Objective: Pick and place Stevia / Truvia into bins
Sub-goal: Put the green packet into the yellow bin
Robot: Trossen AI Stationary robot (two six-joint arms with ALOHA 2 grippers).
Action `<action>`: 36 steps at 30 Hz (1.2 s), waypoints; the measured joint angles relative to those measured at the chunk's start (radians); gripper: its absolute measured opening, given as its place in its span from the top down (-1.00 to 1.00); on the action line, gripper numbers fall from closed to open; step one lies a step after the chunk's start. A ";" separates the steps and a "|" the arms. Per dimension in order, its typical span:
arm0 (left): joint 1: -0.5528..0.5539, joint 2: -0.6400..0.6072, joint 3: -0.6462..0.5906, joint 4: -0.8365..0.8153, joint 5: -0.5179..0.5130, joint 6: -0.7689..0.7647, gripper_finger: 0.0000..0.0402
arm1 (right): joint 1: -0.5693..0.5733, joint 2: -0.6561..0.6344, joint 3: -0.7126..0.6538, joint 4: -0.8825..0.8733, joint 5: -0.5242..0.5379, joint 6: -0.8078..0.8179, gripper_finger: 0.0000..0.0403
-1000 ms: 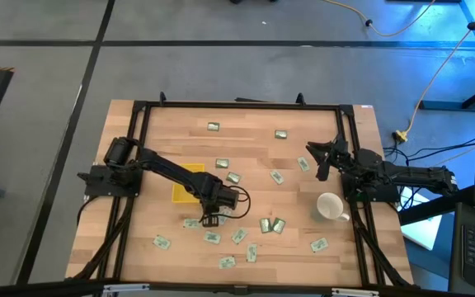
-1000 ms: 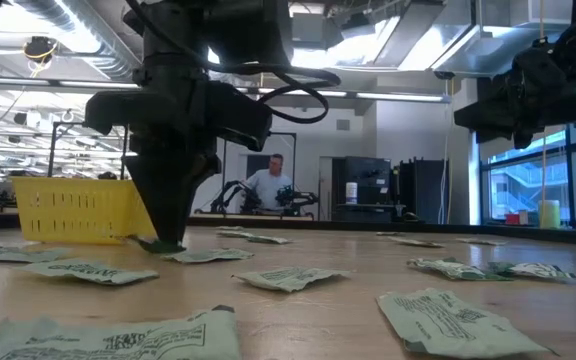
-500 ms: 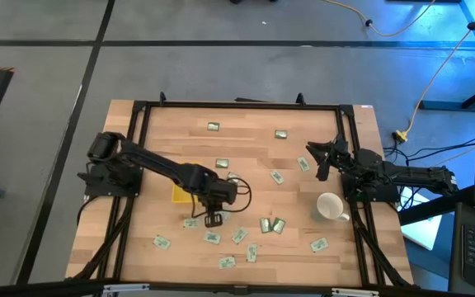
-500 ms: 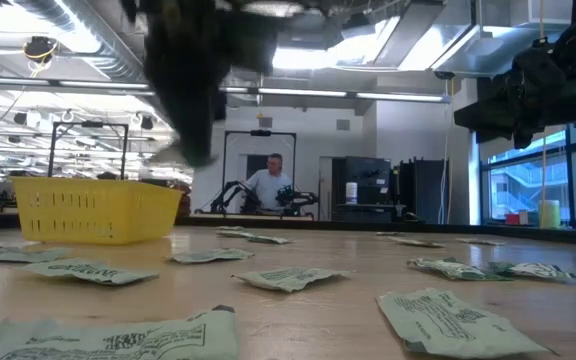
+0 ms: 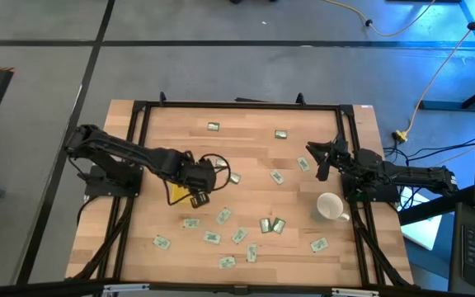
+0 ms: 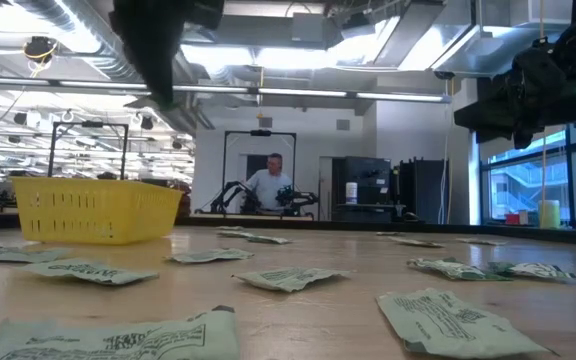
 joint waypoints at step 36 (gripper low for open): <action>0.093 0.038 -0.311 0.217 0.076 -0.218 0.79 | 0.000 0.000 0.000 0.000 0.000 -0.003 0.57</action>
